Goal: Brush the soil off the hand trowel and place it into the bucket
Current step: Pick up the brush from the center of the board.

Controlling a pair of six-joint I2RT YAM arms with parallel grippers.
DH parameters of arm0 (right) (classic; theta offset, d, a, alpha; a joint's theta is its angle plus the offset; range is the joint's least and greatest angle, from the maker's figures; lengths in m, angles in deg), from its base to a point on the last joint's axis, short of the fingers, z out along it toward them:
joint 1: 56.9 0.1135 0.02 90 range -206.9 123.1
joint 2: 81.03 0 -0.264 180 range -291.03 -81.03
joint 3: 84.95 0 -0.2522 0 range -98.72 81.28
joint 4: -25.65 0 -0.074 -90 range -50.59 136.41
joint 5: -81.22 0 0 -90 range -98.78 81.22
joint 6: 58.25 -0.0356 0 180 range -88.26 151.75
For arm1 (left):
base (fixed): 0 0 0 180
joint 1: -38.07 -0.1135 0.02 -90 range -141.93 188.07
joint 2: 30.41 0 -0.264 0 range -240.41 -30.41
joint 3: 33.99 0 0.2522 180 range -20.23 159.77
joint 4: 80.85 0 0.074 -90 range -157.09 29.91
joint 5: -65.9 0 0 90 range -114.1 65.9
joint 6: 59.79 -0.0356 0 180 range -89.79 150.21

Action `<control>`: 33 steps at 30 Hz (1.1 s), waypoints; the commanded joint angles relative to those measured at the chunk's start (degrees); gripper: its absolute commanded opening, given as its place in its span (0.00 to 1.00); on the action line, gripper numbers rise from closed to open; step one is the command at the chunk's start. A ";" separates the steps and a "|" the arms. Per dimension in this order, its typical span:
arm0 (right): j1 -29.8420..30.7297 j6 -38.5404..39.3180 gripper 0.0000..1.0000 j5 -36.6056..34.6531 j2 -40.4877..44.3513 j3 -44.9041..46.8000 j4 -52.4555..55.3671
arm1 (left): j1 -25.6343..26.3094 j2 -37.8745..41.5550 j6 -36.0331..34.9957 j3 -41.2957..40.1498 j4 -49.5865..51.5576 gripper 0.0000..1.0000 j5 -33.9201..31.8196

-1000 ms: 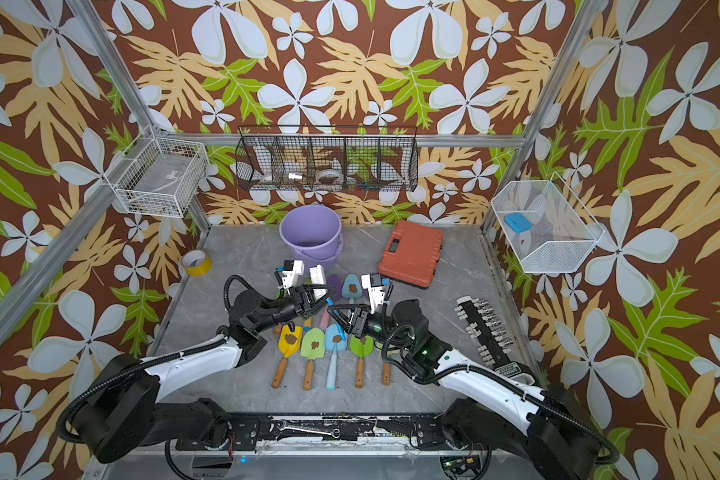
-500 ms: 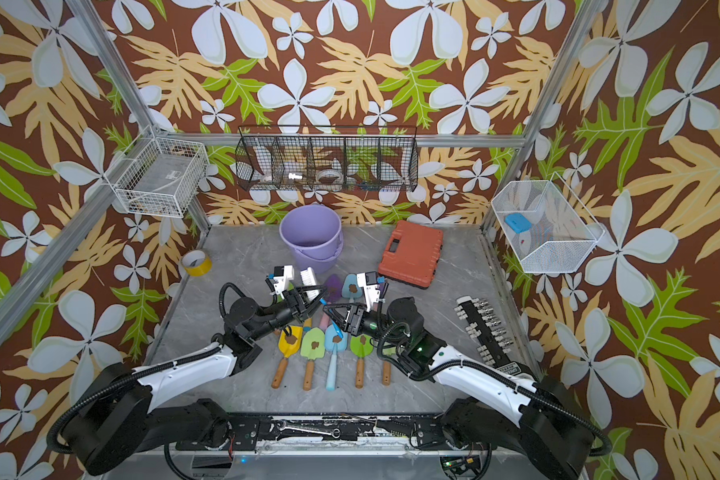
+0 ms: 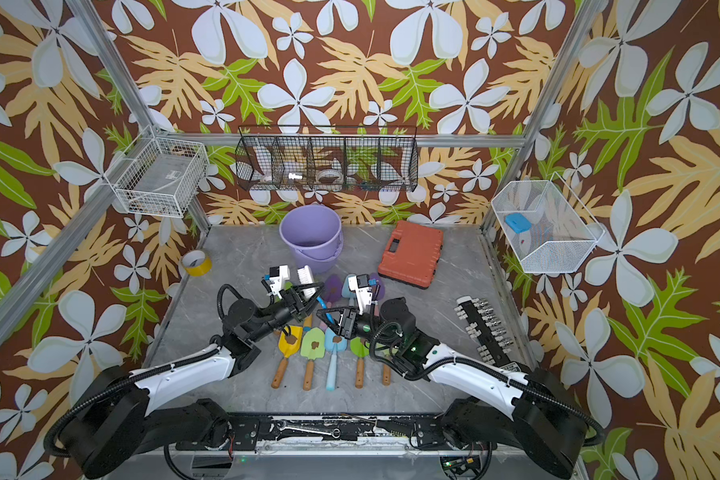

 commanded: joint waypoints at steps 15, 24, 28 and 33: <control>2.58 -3.22 0.37 -1.60 -4.65 -1.09 -11.10 | -0.01 2.40 1.40 -2.84 -4.34 0.10 -4.65; 3.03 -4.23 0.37 -3.26 -6.29 -0.24 -12.64 | -0.01 5.10 0.39 -3.61 -2.21 0.09 -6.06; 3.41 -5.27 0.37 -3.99 -7.07 -0.43 -14.82 | -0.01 6.08 0.19 -4.21 -2.01 0.09 -7.12; 5.19 -6.17 0.36 -4.23 -9.52 -1.79 -17.34 | -0.01 7.10 -0.73 -4.61 -0.06 0.09 -8.62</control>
